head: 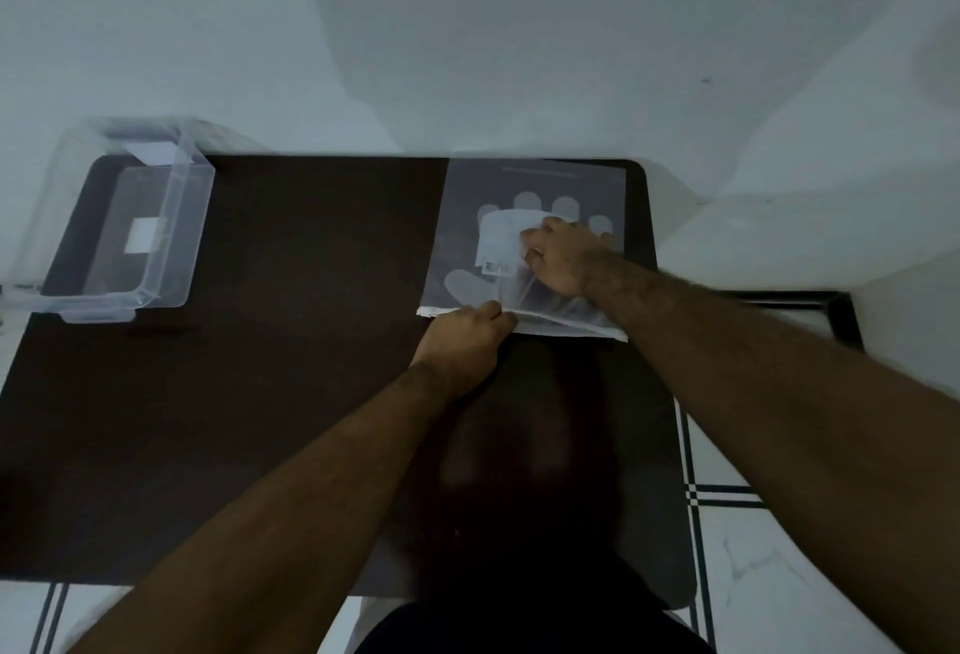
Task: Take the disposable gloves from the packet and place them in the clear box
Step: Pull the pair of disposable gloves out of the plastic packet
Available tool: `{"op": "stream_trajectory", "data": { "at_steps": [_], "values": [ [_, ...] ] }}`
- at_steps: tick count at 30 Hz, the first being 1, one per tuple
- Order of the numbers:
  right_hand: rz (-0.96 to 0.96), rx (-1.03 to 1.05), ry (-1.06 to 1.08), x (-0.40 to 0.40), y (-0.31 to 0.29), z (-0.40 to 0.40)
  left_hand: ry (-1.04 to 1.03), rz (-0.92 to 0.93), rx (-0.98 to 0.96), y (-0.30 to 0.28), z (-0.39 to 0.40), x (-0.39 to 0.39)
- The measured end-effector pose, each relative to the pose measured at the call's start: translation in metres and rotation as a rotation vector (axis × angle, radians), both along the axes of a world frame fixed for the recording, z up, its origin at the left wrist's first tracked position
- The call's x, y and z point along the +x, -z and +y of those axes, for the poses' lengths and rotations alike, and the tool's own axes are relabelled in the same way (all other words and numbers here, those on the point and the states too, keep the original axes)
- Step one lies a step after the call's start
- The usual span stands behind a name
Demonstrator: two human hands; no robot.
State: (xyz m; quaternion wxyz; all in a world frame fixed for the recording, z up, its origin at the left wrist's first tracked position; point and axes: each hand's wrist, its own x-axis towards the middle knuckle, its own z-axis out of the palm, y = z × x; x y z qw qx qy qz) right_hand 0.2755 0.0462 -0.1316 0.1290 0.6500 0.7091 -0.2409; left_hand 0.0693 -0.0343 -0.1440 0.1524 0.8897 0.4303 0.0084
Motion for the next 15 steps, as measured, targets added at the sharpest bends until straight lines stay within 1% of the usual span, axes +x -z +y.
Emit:
{"op": "stream_trajectory", "data": {
  "at_steps": [5,10,15],
  "values": [
    [0.002,-0.003,-0.051,0.008,0.005,0.007,-0.022,-0.063,0.028,0.000,-0.040,-0.014],
    [-0.015,0.010,-0.041,0.003,0.005,0.008,0.013,-0.107,-0.051,0.000,-0.083,-0.040],
    [-0.041,0.023,-0.028,0.003,0.010,0.007,0.011,-0.129,-0.046,0.004,-0.130,-0.065]
  ]
}}
